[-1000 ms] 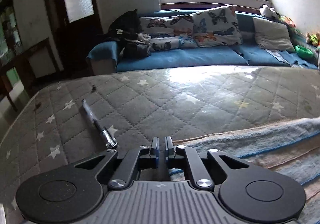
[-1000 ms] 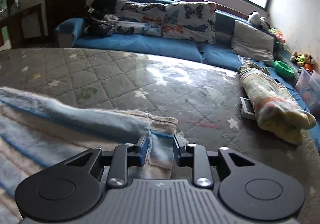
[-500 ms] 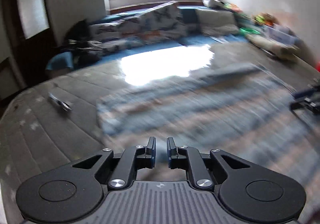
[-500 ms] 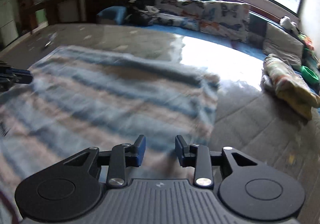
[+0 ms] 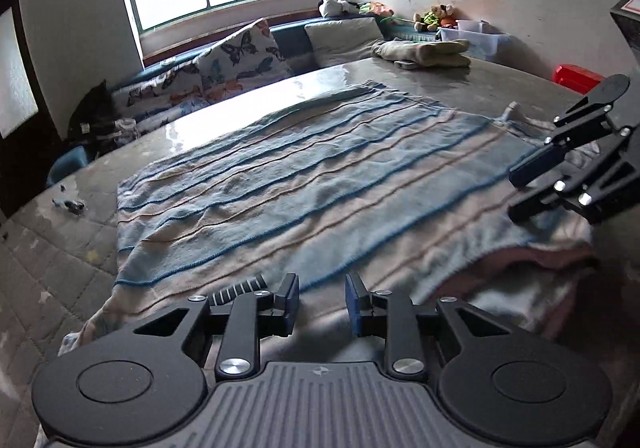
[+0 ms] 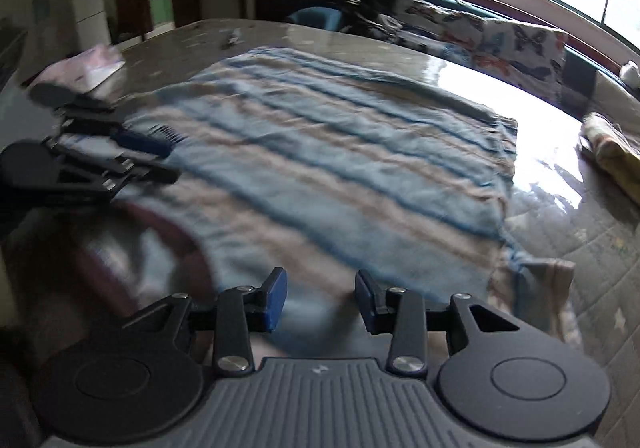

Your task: Fold clothes

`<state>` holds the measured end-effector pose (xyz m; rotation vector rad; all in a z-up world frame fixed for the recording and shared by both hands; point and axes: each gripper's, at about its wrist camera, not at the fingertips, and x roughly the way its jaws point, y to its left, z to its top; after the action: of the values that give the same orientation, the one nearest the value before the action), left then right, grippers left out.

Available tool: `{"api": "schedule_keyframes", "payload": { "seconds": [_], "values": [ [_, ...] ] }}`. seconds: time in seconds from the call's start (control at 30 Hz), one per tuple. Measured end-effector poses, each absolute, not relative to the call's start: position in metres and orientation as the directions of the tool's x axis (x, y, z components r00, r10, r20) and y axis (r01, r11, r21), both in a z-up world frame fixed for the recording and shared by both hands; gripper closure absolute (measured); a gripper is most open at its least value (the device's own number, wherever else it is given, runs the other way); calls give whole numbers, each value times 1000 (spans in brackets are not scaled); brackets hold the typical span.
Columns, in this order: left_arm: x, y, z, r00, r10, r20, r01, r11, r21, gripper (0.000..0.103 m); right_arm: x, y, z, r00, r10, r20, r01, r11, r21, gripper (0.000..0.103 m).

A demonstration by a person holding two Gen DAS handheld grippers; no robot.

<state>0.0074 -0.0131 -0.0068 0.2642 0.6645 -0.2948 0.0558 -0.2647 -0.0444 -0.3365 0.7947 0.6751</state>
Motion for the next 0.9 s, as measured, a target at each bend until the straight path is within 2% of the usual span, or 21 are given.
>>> {"api": "schedule_keyframes", "payload": {
  "seconds": [0.27,0.57,0.67,0.77,0.9],
  "values": [
    [-14,-7,-8,726,-227,-649,346,936,59,76,25,-268,-45,491,448,-747,-681,733,-8,63],
    [-12,5,1,684,-258,-682,389,920,42,75,21,-272,-38,436,468,-769,-699,714,39,65],
    [0,4,7,674,-252,-694,377,926,30,75,27,-279,-34,452,470,-758,-661,747,69,65],
    [7,0,15,700,-262,-664,371,928,25,69,28,-293,-30,517,439,-735,-590,804,66,64],
    [16,-19,19,704,-321,-634,403,915,-16,68,31,-326,-26,602,366,-710,-456,887,71,64]
  ]
}}
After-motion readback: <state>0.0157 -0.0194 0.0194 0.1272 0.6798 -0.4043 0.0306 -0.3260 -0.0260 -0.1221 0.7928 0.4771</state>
